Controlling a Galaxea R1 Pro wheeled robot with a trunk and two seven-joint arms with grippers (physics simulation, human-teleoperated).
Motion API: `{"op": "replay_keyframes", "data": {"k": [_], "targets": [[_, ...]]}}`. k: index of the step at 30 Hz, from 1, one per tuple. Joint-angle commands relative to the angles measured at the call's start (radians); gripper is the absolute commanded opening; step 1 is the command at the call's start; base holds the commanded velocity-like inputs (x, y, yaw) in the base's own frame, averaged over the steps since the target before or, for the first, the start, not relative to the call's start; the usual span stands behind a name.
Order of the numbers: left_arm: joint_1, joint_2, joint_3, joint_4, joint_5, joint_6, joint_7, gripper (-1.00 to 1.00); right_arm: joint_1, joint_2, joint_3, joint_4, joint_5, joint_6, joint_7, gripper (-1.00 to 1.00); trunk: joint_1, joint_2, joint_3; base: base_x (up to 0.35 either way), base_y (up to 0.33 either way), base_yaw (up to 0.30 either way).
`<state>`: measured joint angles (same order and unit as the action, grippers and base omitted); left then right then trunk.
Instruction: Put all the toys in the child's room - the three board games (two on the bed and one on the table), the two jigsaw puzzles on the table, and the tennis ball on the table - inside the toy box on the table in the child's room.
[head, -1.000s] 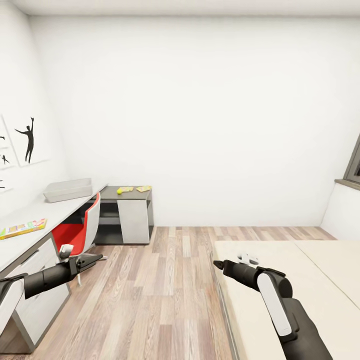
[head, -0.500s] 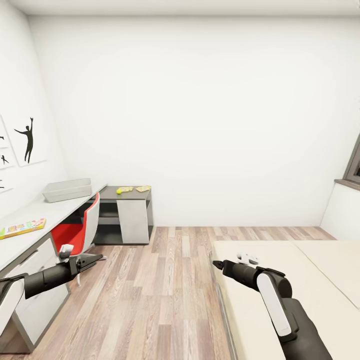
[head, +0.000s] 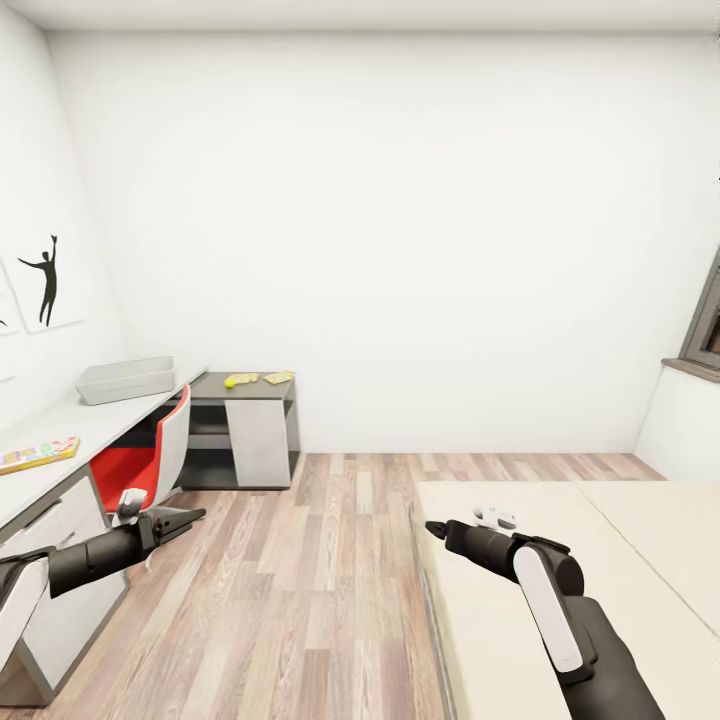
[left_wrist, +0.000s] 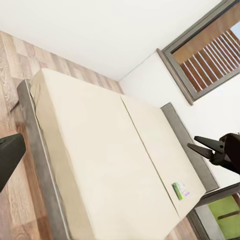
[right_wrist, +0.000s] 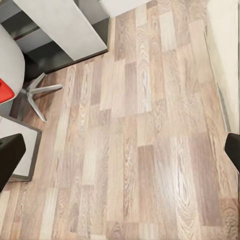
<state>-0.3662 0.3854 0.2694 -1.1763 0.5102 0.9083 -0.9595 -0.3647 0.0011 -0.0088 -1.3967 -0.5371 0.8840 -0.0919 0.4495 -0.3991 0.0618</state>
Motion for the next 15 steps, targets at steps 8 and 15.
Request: {"op": "replay_keyframes", "data": {"k": [8,15], "targets": [[0.000,0.000,0.001,0.000,0.001,0.005,-0.002,1.00,0.000,0.001,0.000,-0.001,-0.010,0.003,-0.009,1.00,0.000,-0.001,-0.001,0.000,-0.237,0.000],[0.000,0.000,0.001,0.000,0.001,0.005,-0.002,1.00,0.000,0.002,0.000,-0.001,-0.010,0.003,-0.009,1.00,0.000,-0.001,-0.001,0.000,-0.282,0.000]]}}
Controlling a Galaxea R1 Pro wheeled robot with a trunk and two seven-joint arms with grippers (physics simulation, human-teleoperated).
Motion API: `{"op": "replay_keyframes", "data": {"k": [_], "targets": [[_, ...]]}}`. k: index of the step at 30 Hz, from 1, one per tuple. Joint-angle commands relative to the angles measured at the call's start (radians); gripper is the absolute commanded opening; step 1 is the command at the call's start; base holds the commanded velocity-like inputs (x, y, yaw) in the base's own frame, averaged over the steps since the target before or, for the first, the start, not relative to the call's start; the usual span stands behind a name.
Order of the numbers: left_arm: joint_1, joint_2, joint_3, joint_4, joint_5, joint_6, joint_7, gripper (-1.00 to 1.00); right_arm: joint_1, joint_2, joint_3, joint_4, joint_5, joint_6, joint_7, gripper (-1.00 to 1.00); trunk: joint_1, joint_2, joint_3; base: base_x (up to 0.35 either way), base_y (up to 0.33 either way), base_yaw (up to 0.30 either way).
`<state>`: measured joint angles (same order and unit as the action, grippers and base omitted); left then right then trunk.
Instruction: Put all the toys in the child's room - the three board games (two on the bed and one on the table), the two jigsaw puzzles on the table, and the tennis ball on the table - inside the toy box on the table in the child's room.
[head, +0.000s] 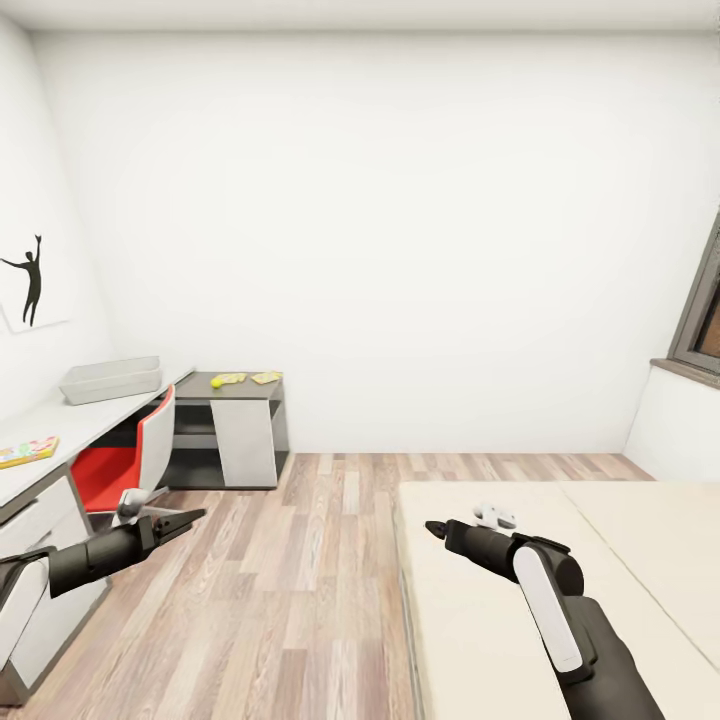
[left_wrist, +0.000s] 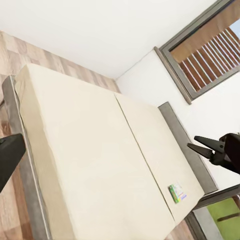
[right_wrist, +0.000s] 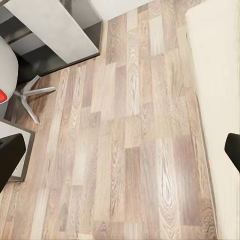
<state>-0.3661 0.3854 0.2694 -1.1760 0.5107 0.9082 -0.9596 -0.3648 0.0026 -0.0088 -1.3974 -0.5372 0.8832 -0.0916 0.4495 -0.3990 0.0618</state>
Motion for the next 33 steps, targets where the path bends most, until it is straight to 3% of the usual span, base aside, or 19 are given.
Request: {"op": "replay_keyframes", "data": {"k": [1,33], "targets": [[0.000,0.000,0.001,0.000,0.001,0.005,-0.002,1.00,0.000,0.000,0.000,-0.001,-0.010,0.003,-0.010,1.00,0.000,-0.001,-0.001,0.000,-0.292,0.000],[0.000,0.000,0.001,0.000,0.001,0.005,-0.002,1.00,0.001,-0.002,-0.002,-0.001,-0.010,0.002,-0.006,1.00,0.000,-0.001,-0.001,0.000,-0.297,0.000]]}}
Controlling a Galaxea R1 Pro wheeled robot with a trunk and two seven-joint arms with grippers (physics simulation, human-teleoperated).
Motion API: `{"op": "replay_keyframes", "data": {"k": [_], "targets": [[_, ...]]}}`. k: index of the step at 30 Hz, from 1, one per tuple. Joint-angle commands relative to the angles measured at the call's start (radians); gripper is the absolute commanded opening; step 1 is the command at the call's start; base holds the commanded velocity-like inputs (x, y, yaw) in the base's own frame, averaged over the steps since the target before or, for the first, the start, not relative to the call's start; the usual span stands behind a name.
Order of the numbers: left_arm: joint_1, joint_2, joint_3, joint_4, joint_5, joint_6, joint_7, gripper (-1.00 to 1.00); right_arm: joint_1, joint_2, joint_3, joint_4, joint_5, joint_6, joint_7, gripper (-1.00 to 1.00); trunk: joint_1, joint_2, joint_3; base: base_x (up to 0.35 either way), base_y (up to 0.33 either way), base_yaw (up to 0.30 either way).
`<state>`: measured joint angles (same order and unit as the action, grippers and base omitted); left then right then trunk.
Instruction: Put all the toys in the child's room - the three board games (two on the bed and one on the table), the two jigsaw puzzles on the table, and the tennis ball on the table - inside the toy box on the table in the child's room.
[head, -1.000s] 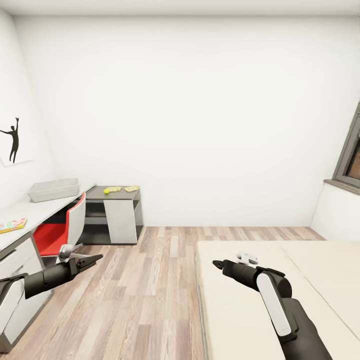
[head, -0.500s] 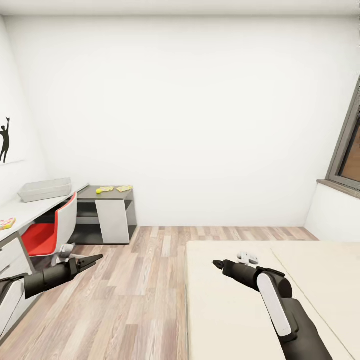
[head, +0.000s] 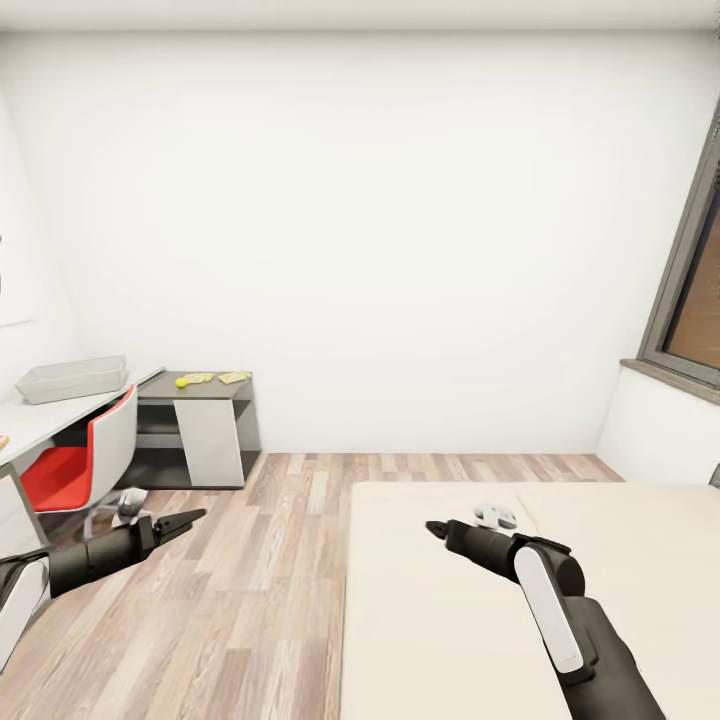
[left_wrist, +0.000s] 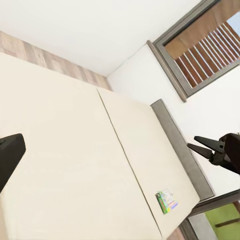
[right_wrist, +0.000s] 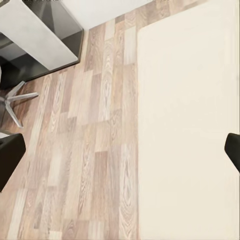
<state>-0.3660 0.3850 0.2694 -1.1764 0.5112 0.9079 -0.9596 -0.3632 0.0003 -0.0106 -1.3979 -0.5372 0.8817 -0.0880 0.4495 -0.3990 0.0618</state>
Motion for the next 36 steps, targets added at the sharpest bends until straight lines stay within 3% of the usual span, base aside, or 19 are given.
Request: {"op": "replay_keyframes", "data": {"k": [1,36], "targets": [[0.000,0.000,0.001,0.000,0.000,0.005,-0.002,1.00,0.000,0.000,0.000,0.000,-0.010,0.003,-0.009,1.00,0.000,-0.001,-0.001,0.000,-0.298,0.000],[-0.001,0.000,0.001,0.000,0.001,0.005,-0.002,1.00,0.000,-0.003,-0.002,0.002,-0.011,0.003,-0.009,1.00,0.000,-0.001,-0.001,0.000,-0.297,0.000]]}}
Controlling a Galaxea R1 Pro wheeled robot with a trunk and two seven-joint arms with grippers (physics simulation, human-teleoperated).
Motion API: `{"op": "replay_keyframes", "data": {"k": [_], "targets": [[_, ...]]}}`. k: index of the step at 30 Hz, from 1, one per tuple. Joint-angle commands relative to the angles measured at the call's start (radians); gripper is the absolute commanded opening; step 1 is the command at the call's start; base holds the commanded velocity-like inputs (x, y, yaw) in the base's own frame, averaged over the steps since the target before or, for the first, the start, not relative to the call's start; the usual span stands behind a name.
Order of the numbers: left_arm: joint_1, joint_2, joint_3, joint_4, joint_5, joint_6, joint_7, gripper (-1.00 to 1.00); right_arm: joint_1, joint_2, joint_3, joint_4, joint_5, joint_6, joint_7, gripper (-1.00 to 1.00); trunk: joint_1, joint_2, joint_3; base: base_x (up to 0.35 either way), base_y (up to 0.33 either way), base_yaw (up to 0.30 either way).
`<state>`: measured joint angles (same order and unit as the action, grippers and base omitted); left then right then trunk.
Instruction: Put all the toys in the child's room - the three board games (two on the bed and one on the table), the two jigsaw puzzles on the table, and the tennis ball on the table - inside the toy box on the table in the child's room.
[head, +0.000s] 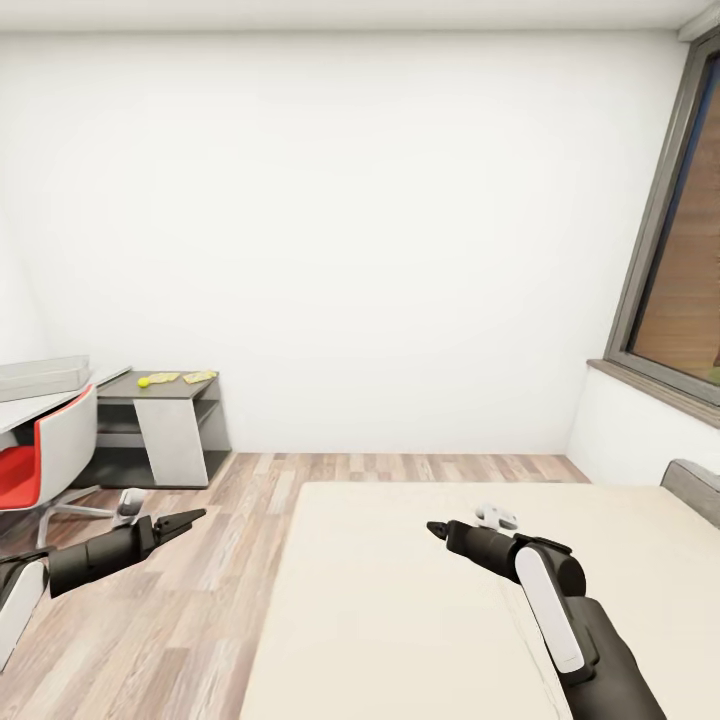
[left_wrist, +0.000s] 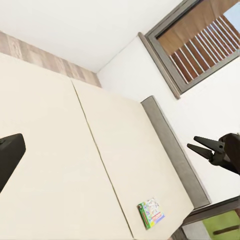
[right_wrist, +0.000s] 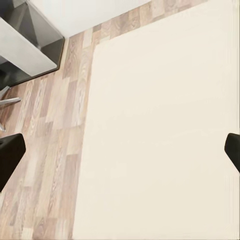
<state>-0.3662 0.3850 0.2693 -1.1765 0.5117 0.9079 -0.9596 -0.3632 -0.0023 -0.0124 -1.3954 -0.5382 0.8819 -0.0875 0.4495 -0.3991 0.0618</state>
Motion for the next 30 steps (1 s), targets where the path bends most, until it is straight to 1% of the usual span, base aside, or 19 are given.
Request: {"op": "replay_keyframes", "data": {"k": [1,30], "targets": [[0.000,0.000,0.001,0.000,0.001,0.005,-0.002,1.00,0.000,0.000,0.000,0.000,-0.011,0.003,-0.009,1.00,0.000,-0.001,-0.001,0.000,-0.298,0.000],[0.000,0.000,0.000,0.000,0.001,0.005,-0.002,1.00,0.000,-0.001,0.001,0.002,-0.011,0.003,-0.009,1.00,0.000,-0.001,-0.001,0.000,-0.297,0.000]]}}
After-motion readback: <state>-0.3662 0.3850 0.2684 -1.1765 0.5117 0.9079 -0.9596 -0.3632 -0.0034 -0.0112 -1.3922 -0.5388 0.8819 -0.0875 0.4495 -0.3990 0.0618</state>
